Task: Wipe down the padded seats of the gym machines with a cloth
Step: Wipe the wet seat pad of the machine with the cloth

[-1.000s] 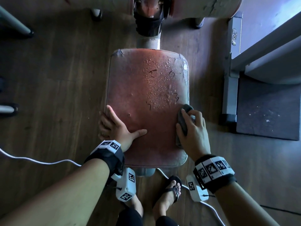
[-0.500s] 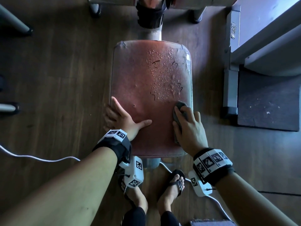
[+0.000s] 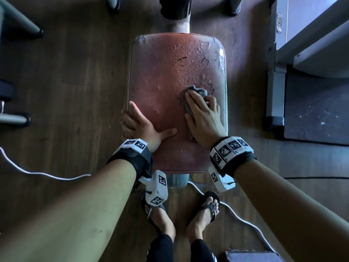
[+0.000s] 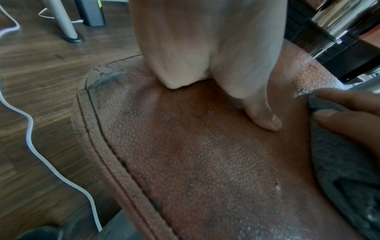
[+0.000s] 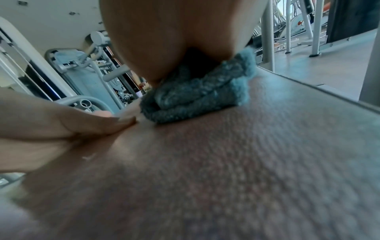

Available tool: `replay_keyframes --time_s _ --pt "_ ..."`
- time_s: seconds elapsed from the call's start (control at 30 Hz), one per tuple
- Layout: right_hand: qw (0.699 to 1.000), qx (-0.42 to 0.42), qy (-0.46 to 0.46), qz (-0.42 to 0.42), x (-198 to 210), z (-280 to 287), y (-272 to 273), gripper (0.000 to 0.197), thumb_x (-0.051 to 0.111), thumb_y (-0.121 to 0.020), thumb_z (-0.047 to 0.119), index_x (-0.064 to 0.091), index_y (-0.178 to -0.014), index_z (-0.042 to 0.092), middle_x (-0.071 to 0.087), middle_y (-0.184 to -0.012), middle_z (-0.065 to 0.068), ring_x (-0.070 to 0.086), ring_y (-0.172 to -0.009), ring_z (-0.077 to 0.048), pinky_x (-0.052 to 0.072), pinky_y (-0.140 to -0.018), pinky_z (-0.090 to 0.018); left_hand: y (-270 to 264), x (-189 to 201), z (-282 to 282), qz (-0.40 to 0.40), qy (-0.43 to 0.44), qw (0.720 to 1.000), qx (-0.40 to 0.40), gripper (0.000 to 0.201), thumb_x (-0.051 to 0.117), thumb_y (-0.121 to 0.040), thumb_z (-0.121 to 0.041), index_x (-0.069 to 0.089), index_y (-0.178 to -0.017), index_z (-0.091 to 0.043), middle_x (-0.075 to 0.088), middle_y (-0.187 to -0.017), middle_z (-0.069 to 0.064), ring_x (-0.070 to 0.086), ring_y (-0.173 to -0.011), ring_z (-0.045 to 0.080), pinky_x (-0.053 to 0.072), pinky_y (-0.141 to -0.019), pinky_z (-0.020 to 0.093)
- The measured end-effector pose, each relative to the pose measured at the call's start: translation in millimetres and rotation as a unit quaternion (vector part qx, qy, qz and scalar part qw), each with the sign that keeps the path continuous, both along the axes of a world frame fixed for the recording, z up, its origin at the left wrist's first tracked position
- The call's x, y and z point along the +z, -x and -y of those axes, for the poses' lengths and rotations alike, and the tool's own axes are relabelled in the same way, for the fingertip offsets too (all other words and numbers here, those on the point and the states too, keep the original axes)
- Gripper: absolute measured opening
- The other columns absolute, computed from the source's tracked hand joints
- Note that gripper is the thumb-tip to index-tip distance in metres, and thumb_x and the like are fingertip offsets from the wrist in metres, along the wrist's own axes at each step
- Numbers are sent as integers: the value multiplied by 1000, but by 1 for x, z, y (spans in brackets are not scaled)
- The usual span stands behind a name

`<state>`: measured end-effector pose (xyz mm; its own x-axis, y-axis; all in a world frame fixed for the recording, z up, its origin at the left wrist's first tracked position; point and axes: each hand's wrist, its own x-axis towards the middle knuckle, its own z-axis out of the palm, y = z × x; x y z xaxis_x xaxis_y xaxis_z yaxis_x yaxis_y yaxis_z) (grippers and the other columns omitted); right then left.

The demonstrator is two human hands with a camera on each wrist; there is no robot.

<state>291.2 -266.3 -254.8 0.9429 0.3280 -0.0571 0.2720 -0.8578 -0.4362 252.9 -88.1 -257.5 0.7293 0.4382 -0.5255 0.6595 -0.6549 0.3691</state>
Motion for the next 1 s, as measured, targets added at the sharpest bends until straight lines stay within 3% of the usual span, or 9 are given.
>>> replay_keyframes --time_s 0.17,0.33,0.4,0.47,0.53,0.6,0.77,0.9,1.0 --pt "997 79 -5 20 2 9 25 52 52 -95 28 45 -145 16 43 -149 5 42 -106 -27 40 -89 -41 0 0 0 -12 -22 1000 -7 157 76 -42 -79 -24 -150 -22 -12 -159 19 6 -145 44 16 -113 64" --pt "991 127 31 16 7 11 16 51 46 -97 31 42 -146 18 39 -152 9 44 -101 -29 43 -87 -43 1 1 1 -12 -29 1000 -5 158 75 -42 -80 -23 -150 -22 -10 -159 19 5 -145 44 16 -113 64" --pt "990 128 52 17 9 5 -1 51 43 -97 34 41 -147 22 38 -152 11 44 -105 -28 42 -91 -43 1 1 2 -11 -33 999 -4 158 75 -41 -80 -22 -151 -22 -9 -160 19 6 -145 44 16 -113 63" --pt "988 125 83 18 11 1 -15 52 41 -97 35 41 -147 25 38 -153 14 41 -121 -30 35 -103 -46 1 1 2 -8 -43 999 -2 158 74 -40 -81 -20 -151 -22 -7 -160 19 7 -146 43 18 -113 62" --pt "985 129 112 30 11 0 -16 52 42 -97 32 40 -148 23 36 -154 12 25 -141 -35 20 -114 -52 1 1 2 -9 -42 999 1 158 75 -40 -81 -21 -151 -23 -8 -160 18 6 -146 42 17 -114 61" --pt "983 145 108 33 9 6 -4 53 42 -96 25 39 -148 17 34 -156 7 9 -148 -38 14 -118 -54 0 1 1 -13 -30 999 1 158 76 -40 -80 -25 -149 -24 -12 -160 17 2 -147 41 15 -114 61" --pt "983 182 38 7 1 18 7 51 44 -98 13 38 -148 8 31 -157 -3 11 -150 -29 18 -121 -45 0 0 2 -19 -14 1000 7 158 78 -41 -77 -28 -148 -26 -18 -159 13 -3 -147 39 14 -113 63" --pt "984 173 28 1 -2 -1 -18 51 45 -96 10 40 -147 7 34 -156 -6 15 -148 -34 13 -122 -42 -1 0 4 -26 -30 999 6 159 77 -39 -78 -25 -149 -25 -14 -160 14 0 -147 39 17 -112 62" --pt "983 180 43 -21 0 -10 -29 54 44 -96 12 33 -149 6 28 -159 -7 7 -149 -35 9 -122 -45 -1 1 4 -30 -49 998 4 160 77 -37 -79 -23 -149 -25 -9 -160 16 4 -147 40 21 -111 62"
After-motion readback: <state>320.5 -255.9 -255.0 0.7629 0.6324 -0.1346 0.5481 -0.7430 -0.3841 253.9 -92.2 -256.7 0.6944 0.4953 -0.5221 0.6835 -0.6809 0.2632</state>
